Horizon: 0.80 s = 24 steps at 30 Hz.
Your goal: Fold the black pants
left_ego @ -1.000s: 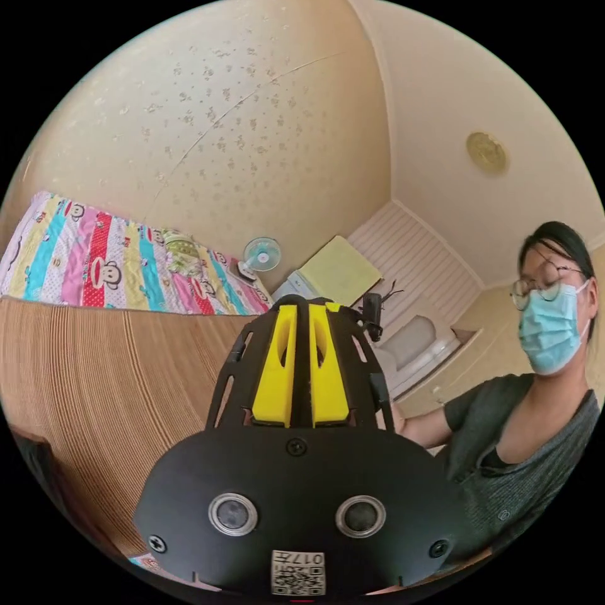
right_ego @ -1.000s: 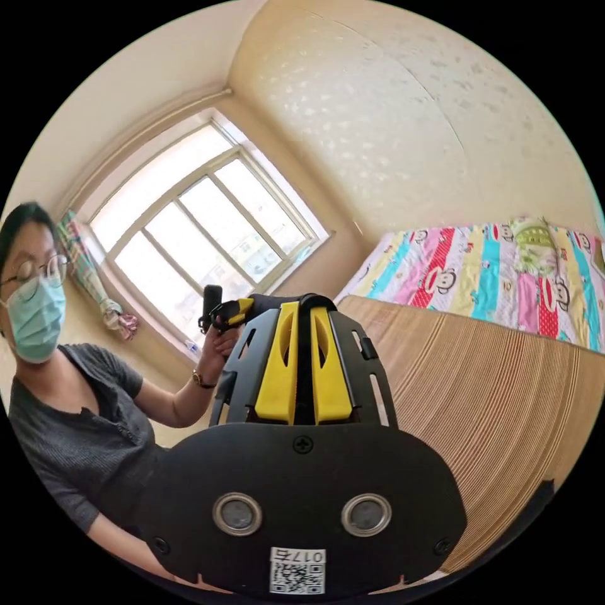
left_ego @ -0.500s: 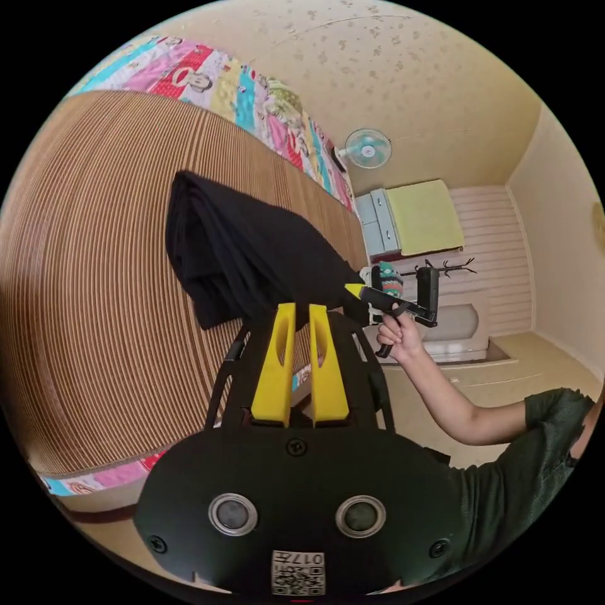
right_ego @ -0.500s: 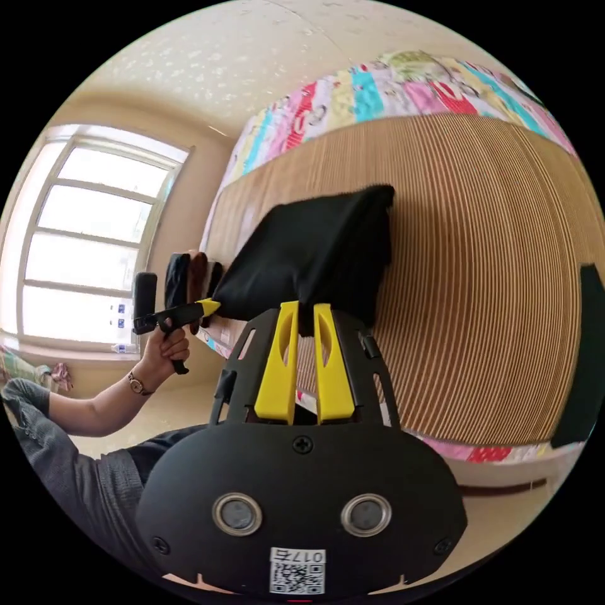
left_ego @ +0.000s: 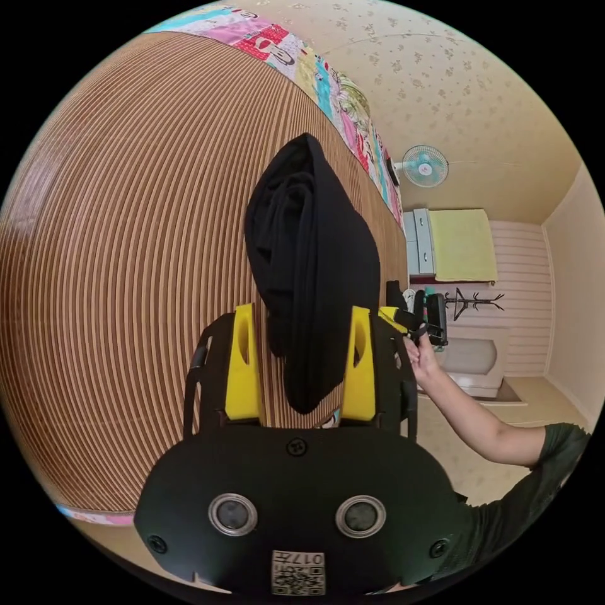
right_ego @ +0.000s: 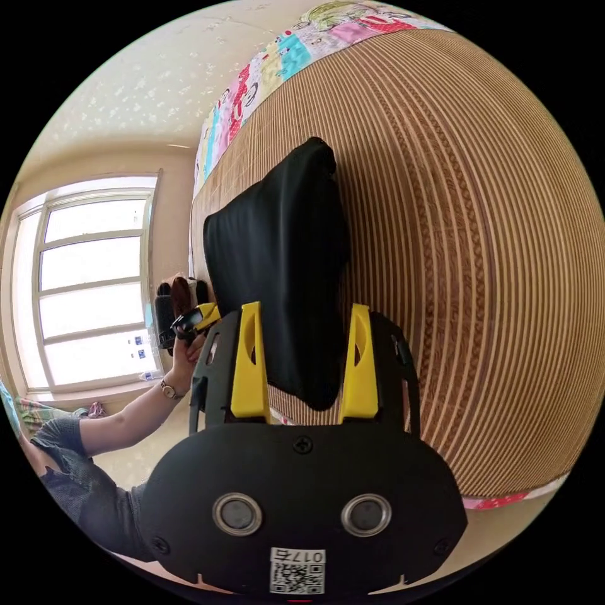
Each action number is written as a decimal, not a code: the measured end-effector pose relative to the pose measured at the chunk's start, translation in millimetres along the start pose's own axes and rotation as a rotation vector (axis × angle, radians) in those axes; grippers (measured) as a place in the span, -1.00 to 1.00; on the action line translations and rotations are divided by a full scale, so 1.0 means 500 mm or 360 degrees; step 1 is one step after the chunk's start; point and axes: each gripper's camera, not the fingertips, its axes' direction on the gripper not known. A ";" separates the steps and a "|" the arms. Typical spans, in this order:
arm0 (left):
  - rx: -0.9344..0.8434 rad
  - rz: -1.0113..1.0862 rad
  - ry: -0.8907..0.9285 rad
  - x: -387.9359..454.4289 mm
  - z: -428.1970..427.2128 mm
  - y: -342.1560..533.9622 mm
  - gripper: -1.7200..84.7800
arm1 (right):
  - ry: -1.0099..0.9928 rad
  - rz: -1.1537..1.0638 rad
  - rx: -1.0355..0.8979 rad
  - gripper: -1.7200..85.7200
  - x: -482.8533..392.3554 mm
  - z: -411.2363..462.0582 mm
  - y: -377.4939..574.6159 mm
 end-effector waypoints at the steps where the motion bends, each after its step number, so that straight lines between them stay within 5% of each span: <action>1: -0.0061 0.0031 -0.0017 0.002 0.031 -0.017 -0.50 | -0.0010 0.0013 -0.0040 -0.54 0.007 0.016 -0.031; 6: -0.0144 -0.0008 0.0132 0.001 0.111 0.003 -0.61 | -0.0005 0.0100 -0.0036 -0.56 0.037 0.025 -0.054; 14: -0.0309 0.0039 0.0147 0.071 0.051 0.189 -0.74 | -0.0495 0.0149 -0.0243 -0.75 0.042 -0.011 0.103; 20: -0.0296 -0.0019 0.0123 0.080 -0.138 0.395 -0.75 | -0.0618 0.0009 -0.0420 -0.80 -0.110 0.041 0.200; 24: -0.0136 0.0015 -0.0147 0.121 -0.368 0.497 -0.75 | -0.0642 -0.0237 -0.0552 -0.81 -0.281 0.111 0.193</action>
